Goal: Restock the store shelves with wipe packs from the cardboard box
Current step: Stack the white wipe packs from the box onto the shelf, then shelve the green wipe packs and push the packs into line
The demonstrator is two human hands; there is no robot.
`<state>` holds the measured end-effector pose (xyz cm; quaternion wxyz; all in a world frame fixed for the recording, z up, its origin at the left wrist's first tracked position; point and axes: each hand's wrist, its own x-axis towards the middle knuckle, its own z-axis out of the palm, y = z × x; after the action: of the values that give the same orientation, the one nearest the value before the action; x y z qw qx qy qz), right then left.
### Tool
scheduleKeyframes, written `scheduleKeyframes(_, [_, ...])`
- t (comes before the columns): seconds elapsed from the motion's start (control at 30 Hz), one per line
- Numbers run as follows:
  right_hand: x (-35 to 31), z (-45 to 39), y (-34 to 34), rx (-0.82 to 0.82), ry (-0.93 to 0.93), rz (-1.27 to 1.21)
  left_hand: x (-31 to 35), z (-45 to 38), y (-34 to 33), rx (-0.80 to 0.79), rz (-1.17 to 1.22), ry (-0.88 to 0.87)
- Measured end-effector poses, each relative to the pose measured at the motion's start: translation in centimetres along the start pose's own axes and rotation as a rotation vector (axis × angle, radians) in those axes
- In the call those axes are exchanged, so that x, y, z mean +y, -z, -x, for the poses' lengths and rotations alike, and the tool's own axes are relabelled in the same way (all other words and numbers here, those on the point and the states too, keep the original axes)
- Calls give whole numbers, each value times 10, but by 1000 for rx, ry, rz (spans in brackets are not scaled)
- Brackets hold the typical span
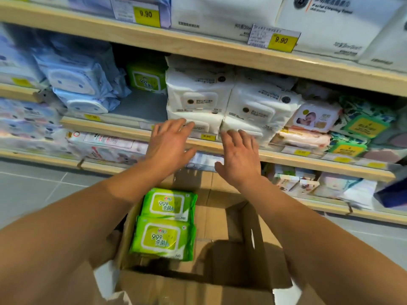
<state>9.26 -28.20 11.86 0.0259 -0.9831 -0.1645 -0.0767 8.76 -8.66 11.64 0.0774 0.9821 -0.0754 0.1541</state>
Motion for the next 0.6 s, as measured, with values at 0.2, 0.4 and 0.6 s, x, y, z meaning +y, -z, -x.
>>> scheduleKeyframes(0.2, [-46,50,-56,-206,80,-126,-26,92,-33,-163,26,47])
scheduleKeyframes(0.4, [-73,86,-110,-414,160,-152,-47,155,-73,-406,46,97])
scheduleKeyframes(0.6, [-83,107,-154,-622,178,-180,-62,186,-112,-602,3,54])
